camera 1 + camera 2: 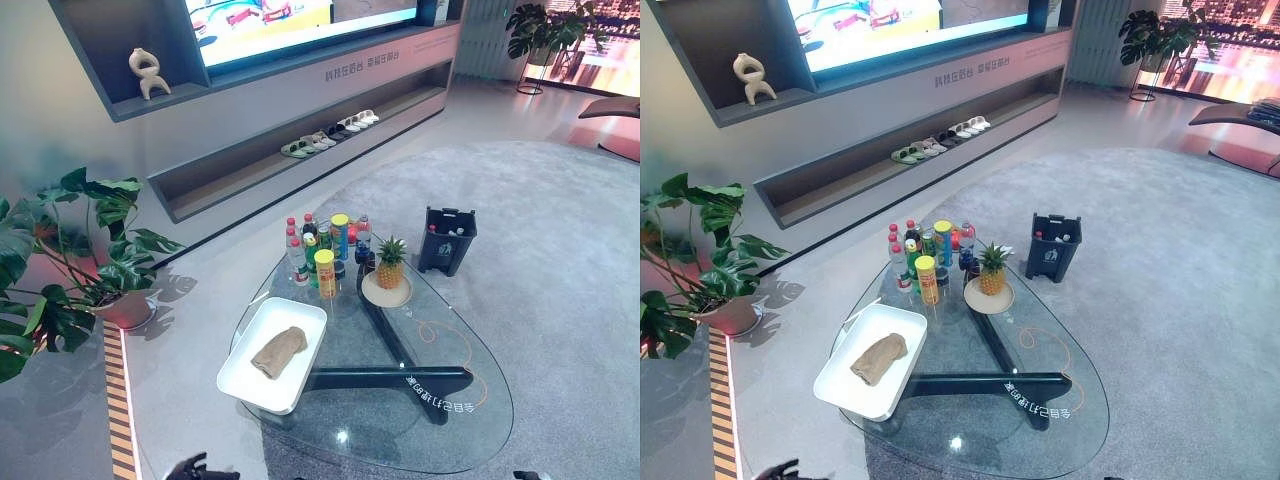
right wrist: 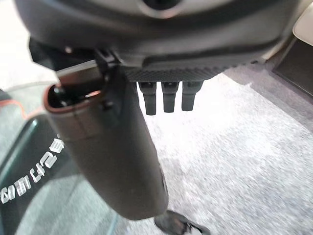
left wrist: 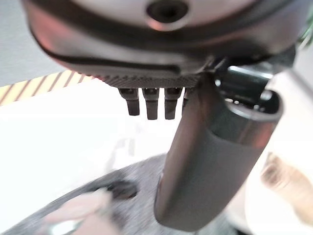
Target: Wipe the table with a cloth and put it in the basket.
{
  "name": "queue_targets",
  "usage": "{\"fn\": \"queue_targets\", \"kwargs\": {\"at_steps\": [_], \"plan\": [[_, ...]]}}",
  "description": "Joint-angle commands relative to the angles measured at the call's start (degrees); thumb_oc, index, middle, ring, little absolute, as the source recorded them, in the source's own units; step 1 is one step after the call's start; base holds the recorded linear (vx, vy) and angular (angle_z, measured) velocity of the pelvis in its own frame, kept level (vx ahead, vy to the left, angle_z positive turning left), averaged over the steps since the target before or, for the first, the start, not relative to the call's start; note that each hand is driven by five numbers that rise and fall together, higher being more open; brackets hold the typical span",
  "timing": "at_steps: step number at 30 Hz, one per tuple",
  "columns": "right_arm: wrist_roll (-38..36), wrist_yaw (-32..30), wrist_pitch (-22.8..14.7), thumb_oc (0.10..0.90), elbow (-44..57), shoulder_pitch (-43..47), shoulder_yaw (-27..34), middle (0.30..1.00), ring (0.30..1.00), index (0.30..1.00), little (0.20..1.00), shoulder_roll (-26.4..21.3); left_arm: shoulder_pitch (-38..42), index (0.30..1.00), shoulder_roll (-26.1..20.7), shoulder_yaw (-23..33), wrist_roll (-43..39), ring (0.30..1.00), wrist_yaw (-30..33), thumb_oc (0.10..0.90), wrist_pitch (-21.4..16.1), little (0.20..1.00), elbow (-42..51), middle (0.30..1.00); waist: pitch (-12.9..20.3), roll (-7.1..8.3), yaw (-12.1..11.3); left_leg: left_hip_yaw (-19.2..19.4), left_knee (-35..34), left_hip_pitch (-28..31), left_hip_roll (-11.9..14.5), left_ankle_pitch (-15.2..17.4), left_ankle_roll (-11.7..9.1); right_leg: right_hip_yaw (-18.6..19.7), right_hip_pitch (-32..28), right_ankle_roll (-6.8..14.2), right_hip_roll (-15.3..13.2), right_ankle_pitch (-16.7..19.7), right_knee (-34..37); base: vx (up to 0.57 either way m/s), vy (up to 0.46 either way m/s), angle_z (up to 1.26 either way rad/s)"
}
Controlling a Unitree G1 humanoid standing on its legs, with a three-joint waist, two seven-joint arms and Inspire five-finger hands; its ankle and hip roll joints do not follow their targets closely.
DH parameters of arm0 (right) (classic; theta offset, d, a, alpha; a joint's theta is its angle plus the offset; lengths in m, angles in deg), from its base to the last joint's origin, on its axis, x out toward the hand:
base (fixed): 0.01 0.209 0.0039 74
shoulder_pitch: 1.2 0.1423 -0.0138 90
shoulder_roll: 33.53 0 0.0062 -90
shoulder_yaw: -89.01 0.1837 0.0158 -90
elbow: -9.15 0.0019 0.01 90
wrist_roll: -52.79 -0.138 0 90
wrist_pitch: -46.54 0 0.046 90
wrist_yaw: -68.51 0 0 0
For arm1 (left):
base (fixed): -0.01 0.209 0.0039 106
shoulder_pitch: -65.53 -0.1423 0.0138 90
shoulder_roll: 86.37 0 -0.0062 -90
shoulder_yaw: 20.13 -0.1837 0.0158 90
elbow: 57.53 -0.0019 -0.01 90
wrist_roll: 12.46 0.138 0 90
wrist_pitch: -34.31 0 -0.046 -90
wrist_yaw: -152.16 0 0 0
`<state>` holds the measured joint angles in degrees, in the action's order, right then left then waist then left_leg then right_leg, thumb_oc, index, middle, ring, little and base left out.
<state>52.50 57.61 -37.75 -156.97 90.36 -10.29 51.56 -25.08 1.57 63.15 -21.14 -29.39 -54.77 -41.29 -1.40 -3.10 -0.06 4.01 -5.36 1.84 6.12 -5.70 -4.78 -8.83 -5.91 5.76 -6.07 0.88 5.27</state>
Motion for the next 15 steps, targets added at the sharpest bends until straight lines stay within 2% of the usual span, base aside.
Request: {"fn": "queue_targets", "kwargs": {"at_steps": [1,4,15], "plan": [[2.23,2.50,1.73,0.800,-3.96,4.55,-1.60,0.900,0.900,0.900,0.900,0.22,4.56,0.900,-2.55,0.32,2.74,0.900,-1.49,0.800,1.57,0.900,-2.84,0.900,-1.60,2.11,-0.96,1.65,0.36,3.98,-1.19,6.23,-0.15,-0.96,-0.60,1.76,-1.43,0.72,-0.27,0.00,0.000,0.00],[3.11,5.14,2.43,0.800,-4.99,4.94,-2.44,0.900,0.900,0.900,0.900,0.58,4.78,0.900,-2.22,-0.60,3.49,0.900,-2.77,0.800,2.51,0.900,-3.71,0.900,-1.60,2.17,-1.00,1.67,0.36,4.06,-1.23,6.28,-0.20,-1.16,-0.69,1.89,-1.60,0.79,-0.27,0.00,0.000,0.00],[2.49,6.28,4.18,0.800,-3.99,5.43,-3.54,0.900,0.900,0.900,0.900,1.19,5.18,0.900,-1.92,-1.98,4.52,0.900,-2.60,0.800,3.12,0.900,-3.08,0.900,-1.77,2.49,-1.16,1.32,0.36,3.79,-1.32,6.18,-0.10,-1.20,-0.50,2.01,-1.82,0.96,-0.27,0.00,0.000,0.00]]}}
